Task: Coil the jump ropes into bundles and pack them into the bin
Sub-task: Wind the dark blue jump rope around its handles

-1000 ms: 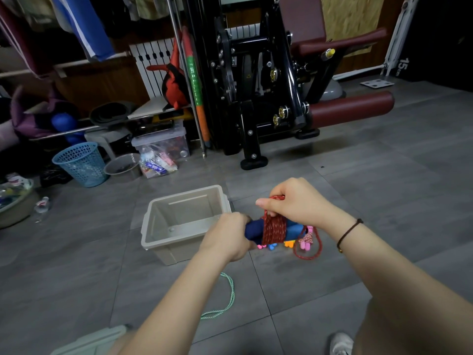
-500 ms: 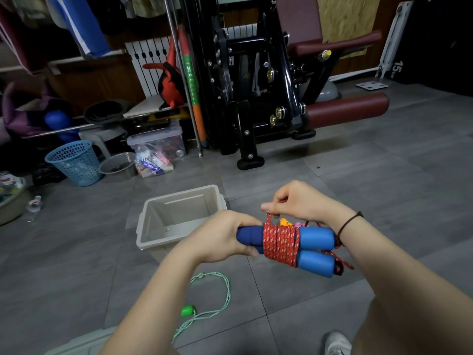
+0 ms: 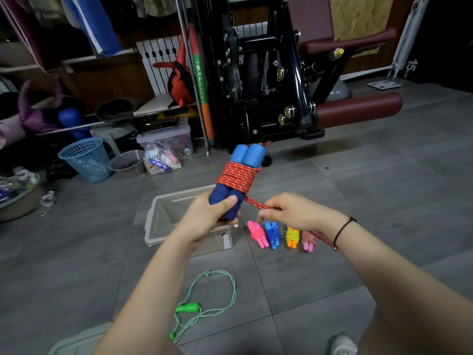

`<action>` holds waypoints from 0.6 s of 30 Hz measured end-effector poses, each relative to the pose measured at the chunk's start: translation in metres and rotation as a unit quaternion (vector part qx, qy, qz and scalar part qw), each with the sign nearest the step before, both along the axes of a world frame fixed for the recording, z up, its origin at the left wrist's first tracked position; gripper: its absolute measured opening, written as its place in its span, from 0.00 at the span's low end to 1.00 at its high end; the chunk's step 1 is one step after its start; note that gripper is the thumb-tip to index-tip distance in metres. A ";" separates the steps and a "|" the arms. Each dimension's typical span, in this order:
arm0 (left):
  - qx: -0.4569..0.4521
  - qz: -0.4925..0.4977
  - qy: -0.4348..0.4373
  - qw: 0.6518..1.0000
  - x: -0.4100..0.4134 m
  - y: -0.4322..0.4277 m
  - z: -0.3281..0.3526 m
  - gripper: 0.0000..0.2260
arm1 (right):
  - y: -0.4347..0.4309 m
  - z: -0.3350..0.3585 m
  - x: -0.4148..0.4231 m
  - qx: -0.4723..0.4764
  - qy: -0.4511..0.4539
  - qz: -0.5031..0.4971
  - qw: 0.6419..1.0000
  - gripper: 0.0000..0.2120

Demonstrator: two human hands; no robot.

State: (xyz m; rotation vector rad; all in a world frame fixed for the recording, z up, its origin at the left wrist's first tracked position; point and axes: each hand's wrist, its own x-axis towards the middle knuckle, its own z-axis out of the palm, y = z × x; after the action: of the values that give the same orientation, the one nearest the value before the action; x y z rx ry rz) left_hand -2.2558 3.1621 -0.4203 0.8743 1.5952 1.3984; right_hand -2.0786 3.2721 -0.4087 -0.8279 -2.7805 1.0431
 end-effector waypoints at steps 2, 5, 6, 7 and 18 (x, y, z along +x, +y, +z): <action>-0.004 0.018 0.042 0.999 -0.005 0.002 -0.001 0.05 | -0.006 0.005 -0.002 0.008 0.011 0.005 1.000 0.12; -0.034 -0.019 0.133 0.990 -0.010 0.001 -0.004 0.09 | -0.009 0.011 -0.001 0.025 0.045 -0.003 0.999 0.12; -0.046 -0.029 0.164 0.985 -0.010 0.001 -0.006 0.10 | -0.011 0.013 0.000 0.038 0.050 -0.001 0.998 0.13; -0.061 -0.035 0.196 0.978 -0.010 0.002 -0.008 0.12 | -0.013 0.015 0.001 0.055 0.052 0.005 0.997 0.13; -0.186 -0.175 0.385 0.887 0.014 0.001 -0.009 0.19 | -0.007 0.014 0.010 0.264 0.035 0.001 0.964 0.16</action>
State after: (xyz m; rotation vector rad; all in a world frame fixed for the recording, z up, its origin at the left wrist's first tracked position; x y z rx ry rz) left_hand -2.2414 3.1634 -0.4290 1.4894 2.0425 0.4540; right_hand -2.0685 3.2653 -0.3943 -0.6916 -2.7824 0.2822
